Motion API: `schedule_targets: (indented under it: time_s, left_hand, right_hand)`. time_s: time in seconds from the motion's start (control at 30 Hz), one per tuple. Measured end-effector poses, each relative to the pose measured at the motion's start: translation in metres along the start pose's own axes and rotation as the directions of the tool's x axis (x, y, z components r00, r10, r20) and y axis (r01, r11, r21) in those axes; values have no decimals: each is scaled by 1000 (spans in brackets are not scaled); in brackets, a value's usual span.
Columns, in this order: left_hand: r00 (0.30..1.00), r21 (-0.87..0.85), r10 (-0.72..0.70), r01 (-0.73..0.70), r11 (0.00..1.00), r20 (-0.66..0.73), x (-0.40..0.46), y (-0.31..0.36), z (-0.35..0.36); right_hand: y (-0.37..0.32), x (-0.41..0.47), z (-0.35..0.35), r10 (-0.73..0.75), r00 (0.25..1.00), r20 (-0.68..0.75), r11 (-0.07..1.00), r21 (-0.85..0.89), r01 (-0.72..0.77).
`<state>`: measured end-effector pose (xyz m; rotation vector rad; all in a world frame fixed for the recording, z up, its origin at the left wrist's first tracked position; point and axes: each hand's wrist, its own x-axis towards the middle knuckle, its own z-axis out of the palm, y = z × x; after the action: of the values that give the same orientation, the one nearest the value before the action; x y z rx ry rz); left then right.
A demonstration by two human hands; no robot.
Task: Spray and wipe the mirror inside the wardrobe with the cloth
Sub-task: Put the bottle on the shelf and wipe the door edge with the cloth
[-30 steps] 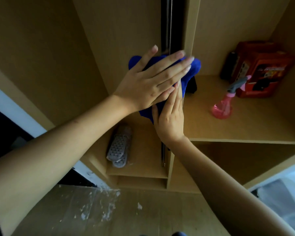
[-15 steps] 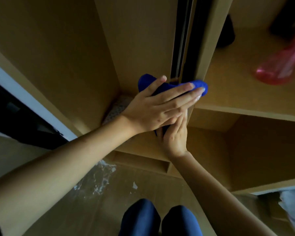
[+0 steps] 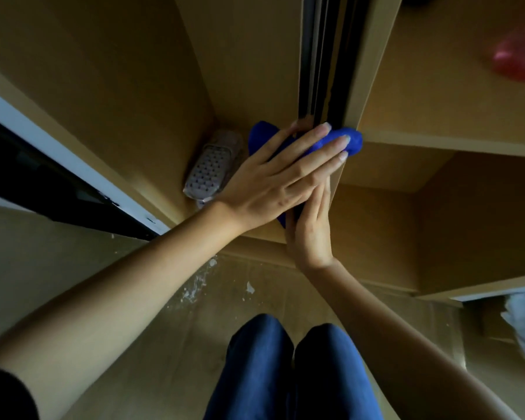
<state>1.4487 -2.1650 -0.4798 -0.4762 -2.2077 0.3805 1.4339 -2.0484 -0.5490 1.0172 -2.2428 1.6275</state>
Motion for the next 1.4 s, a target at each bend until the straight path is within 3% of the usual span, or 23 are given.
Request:
schedule_targets:
  time_s: [0.1, 0.17, 0.27, 0.33, 0.4, 0.53, 0.7, 0.83, 0.97, 1.03, 1.23, 1.4]
  left_hand:
    - [998, -121, -55, 56, 991, 11, 1, 5, -24]
    - [969, -238, -248, 244, 940, 11, 4, 8, -40]
    - [758, -369, -616, 647, 667, 216, 23, 23, -71]
    - [582, -372, -720, 808, 457, 379, 41, 29, -90]
    - [436, -371, -758, 888, 274, 484, 60, 27, -110]
    - [313, -379, -650, 924, 42, 692, 94, 9, -142]
    - [406, -469, -382, 879, -86, 830, 125, -14, -173]
    - [482, -498, -252, 867, 0, 839, 132, -31, -186]
    - [497, -507, -139, 861, -46, 856, 144, -42, -196]
    - [512, -515, -62, 854, -73, 857, 153, -49, -202]
    - [547, -538, 168, 837, -100, 820, 185, -68, -216]
    - [566, -543, 181, 824, -159, 805, 203, -75, -213]
  right_hand:
    - [-16, -3, -13, 94, 995, 36, 994, 57, -96]
    - [-25, -3, -25, 66, 997, 26, 998, 10, -66]
    - [-40, -5, -41, 21, 999, 33, 997, -78, -18]
    - [-54, -2, -55, 38, 999, 33, 995, -90, -35]
    - [-67, 1, -70, 13, 999, 34, 994, -110, -9]
    - [-101, 5, -95, -1, 999, 44, 993, -120, 6]
    - [-143, 13, -121, -33, 994, 104, 996, -82, 42]
    - [-162, 20, -152, -30, 985, 170, 999, -14, 33]
    - [-170, 37, -181, 135, 990, 29, 990, 47, -136]
    - [-176, 50, -194, 248, 968, 27, 960, 124, -250]
    - [-191, 95, -243, 373, 795, 479, 838, 194, -510]
    - [-209, 109, -263, 290, 816, 500, 808, 328, -489]
